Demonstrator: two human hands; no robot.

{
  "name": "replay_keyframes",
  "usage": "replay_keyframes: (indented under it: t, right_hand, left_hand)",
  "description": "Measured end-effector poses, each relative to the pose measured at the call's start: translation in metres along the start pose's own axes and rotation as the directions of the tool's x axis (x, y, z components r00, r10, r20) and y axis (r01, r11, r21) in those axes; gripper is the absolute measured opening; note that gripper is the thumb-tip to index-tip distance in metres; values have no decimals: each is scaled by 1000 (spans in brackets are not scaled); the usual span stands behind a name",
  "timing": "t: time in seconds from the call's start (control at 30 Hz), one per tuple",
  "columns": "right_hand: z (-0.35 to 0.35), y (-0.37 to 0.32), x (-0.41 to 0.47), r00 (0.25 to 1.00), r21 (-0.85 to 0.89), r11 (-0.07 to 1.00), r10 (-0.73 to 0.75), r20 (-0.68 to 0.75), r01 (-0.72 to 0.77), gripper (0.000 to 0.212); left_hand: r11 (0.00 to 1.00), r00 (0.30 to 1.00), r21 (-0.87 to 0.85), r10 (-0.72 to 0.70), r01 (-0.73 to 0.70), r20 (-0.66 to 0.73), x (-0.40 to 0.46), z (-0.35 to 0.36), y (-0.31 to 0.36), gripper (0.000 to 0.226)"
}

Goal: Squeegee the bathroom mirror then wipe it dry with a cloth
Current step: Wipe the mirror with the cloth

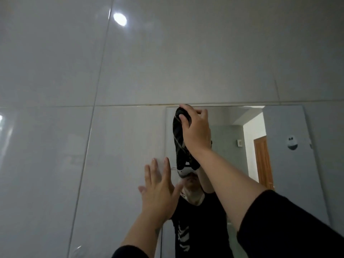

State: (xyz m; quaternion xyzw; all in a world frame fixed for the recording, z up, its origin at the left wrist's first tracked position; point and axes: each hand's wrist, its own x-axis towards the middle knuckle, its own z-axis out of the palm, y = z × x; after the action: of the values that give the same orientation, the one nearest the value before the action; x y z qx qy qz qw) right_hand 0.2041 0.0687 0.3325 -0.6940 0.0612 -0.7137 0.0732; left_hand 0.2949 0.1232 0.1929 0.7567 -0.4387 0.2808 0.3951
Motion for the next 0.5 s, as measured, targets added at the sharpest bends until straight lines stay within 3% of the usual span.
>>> replay_keyframes:
  t: [0.13,0.27,0.37,0.5]
  right_hand:
    - [29,3,23,987,-164,978,-142,-71,129,33]
    - [49,16,25,922,-504,821,-371,-112,269,38]
    - [55,22,19,882,-529,761,-468,-47,375,40]
    - [50,23,9,896,-515,753,-439,72,410,53]
  left_hand:
    - [995,1000,100,-16,16,-1,2,11,-5,100]
    - [995,1000,103,-8,9,-3,0,12,-6,100]
    - [996,1000,89,0,1,-10,-2,12,-6,99]
    - [995,1000,97,6,-6,-8,-3,13,-6,98]
